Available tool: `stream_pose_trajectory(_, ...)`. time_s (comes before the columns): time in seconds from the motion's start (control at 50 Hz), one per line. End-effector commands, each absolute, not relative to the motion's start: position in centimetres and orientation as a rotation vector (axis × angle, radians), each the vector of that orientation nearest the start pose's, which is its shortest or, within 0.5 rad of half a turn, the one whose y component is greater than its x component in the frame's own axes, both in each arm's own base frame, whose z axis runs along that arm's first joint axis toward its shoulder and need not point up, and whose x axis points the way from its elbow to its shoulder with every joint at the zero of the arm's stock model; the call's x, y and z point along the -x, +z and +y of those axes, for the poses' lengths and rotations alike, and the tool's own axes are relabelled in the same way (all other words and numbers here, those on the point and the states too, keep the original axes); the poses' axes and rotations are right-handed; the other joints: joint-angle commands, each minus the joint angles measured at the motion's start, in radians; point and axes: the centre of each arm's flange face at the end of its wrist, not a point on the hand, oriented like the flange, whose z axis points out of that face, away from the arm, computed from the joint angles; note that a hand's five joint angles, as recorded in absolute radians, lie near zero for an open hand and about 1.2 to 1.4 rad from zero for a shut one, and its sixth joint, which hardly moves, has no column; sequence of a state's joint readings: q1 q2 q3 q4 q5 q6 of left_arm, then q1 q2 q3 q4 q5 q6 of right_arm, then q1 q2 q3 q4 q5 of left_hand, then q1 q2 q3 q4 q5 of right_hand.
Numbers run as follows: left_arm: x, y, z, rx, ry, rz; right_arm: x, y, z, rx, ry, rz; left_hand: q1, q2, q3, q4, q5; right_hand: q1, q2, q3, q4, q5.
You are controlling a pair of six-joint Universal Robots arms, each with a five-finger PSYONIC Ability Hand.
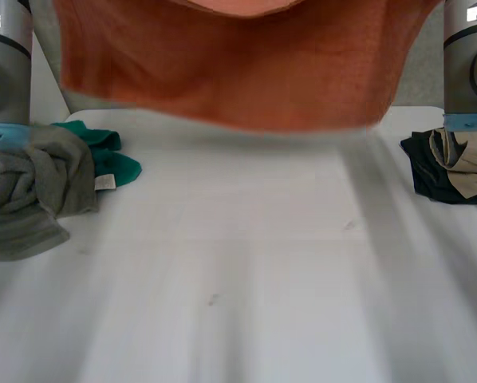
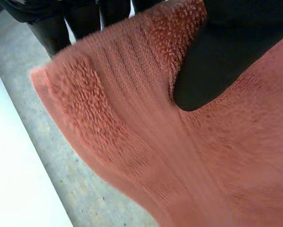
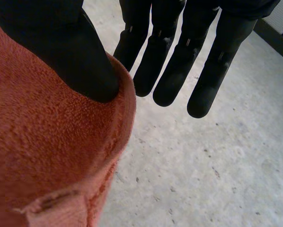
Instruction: Fold the laundry.
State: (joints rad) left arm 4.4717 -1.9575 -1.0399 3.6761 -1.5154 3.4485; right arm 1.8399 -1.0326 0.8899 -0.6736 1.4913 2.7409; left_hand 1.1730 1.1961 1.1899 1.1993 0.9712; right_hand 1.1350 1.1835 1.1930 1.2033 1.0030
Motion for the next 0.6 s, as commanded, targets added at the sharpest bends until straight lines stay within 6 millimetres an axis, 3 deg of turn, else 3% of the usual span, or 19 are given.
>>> stream_pose_trajectory(0.02,21.9,33.8,-36.9,-0.52,-2.607,1.599,-24.9,35.9,-39.7,0.66,-2.866,1.297,0.223,0.2,0.206,0.197,0.25,0.261,0.213,0.203,0.193,0.219)
stream_pose_trajectory(0.04,21.6,31.8,-36.4,-0.539,-2.546,1.687,-24.6,34.2,-39.4,0.696,-2.815,1.373,0.223,0.2,0.206,0.197,0.25,0.261,0.213,0.203,0.193,0.219)
stream_pose_trajectory(0.08,21.4,29.5,-35.8,-0.568,-2.483,1.778,-24.3,32.5,-38.9,0.737,-2.757,1.45,0.223,0.2,0.206,0.197,0.25,0.261,0.213,0.203,0.193,0.219)
stream_pose_trajectory(0.1,21.2,27.4,-35.0,-0.598,-2.423,1.859,-24.1,30.4,-38.4,0.791,-2.686,1.535,0.223,0.2,0.206,0.197,0.25,0.261,0.213,0.203,0.193,0.219)
stream_pose_trajectory(0.16,20.8,23.9,-33.7,-0.653,-2.318,1.987,-23.8,27.0,-37.3,0.888,-2.572,1.663,0.223,0.2,0.206,0.197,0.25,0.261,0.213,0.203,0.193,0.219)
stream_pose_trajectory(0.18,20.7,21.9,-32.8,-0.702,-2.255,2.056,-23.6,24.7,-36.6,0.958,-2.492,1.745,0.223,0.2,0.206,0.197,0.25,0.261,0.213,0.203,0.193,0.219)
stream_pose_trajectory(0.24,20.6,18.0,-31.2,-0.82,-2.143,2.156,-23.0,20.3,-35.4,1.084,-2.342,1.898,0.223,0.2,0.206,0.197,0.25,0.261,0.213,0.203,0.193,0.219)
stream_pose_trajectory(0.32,20.4,14.3,-30.3,-0.942,-2.028,2.216,-22.3,16.5,-34.6,1.185,-2.202,2.046,0.223,0.2,0.206,0.197,0.25,0.261,0.213,0.203,0.193,0.219)
stream_pose_trajectory(0.38,19.8,12.3,-29.8,-0.973,-1.931,2.262,-21.7,15.0,-34.4,1.211,-2.109,2.137,0.223,0.2,0.206,0.197,0.25,0.261,0.213,0.203,0.193,0.219)
stream_pose_trajectory(0.44,18.9,11.9,-29.9,-0.945,-1.898,2.275,-21.3,14.6,-34.3,1.208,-2.052,2.19,0.223,0.2,0.206,0.197,0.25,0.261,0.213,0.203,0.193,0.219)
stream_pose_trajectory(0.5,18.0,12.5,-30.3,-0.903,-1.9,2.267,-21.1,14.5,-34.0,1.198,-1.993,2.238,-0.191,-0.215,-0.208,-0.218,-0.164,0.261,0.213,0.203,0.193,0.219)
stream_pose_trajectory(0.6,17.2,13.8,-30.1,-0.873,-1.915,2.258,-21.0,15.0,-33.7,1.185,-1.979,2.246,-0.345,-0.369,-0.362,-0.372,-0.318,0.261,0.213,0.203,0.193,0.219)
